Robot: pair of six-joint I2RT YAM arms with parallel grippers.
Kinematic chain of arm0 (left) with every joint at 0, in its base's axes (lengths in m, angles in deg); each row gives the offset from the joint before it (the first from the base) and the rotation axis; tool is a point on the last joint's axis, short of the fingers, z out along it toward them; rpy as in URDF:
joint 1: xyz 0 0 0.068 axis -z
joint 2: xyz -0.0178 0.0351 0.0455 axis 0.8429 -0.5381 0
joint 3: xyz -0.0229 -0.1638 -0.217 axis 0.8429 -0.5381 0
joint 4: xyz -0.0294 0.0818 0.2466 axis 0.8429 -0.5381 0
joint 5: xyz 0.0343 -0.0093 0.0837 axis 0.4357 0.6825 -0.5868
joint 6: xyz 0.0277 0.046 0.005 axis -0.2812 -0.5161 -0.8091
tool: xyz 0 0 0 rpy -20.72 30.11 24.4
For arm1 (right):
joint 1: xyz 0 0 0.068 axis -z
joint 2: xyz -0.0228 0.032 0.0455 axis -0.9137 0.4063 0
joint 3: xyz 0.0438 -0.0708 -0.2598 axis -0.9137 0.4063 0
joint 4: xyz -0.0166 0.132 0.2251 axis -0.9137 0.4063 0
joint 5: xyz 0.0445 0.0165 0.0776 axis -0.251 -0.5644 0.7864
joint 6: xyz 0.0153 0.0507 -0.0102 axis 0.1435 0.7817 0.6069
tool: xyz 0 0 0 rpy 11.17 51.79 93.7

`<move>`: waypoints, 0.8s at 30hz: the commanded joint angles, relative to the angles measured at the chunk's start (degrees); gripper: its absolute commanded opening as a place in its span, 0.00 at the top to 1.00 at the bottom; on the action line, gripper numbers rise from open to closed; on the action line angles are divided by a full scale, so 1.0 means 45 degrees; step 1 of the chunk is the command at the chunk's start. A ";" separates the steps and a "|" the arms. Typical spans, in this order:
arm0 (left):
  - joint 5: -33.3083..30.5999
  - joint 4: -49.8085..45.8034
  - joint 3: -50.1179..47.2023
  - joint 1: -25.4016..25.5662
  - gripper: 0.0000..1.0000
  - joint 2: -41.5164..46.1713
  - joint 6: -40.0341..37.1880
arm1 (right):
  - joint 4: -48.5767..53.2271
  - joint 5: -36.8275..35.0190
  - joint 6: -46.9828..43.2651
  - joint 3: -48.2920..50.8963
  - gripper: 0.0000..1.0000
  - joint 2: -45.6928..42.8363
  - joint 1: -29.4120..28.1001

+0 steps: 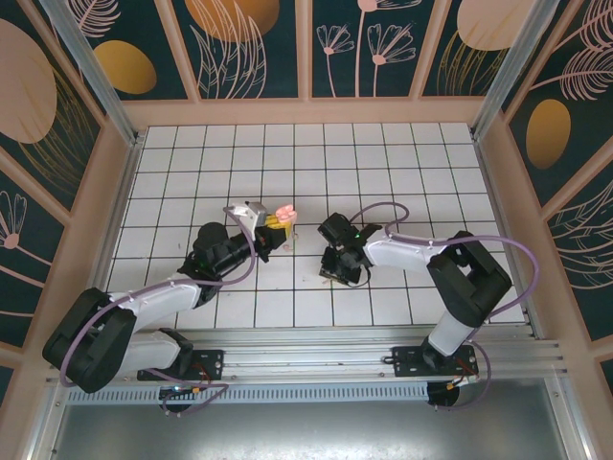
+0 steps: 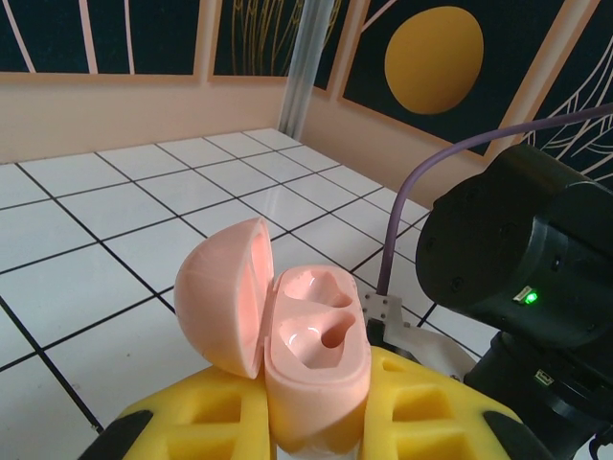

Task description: Insert the wireless bluetooth earbuds into the charging case

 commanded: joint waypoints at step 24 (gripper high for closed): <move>0.0144 -0.0431 0.0678 -0.0061 1.00 0.0333 0.0401 | -0.0954 -0.2713 -0.0571 0.0174 0.83 -0.1593 -0.0853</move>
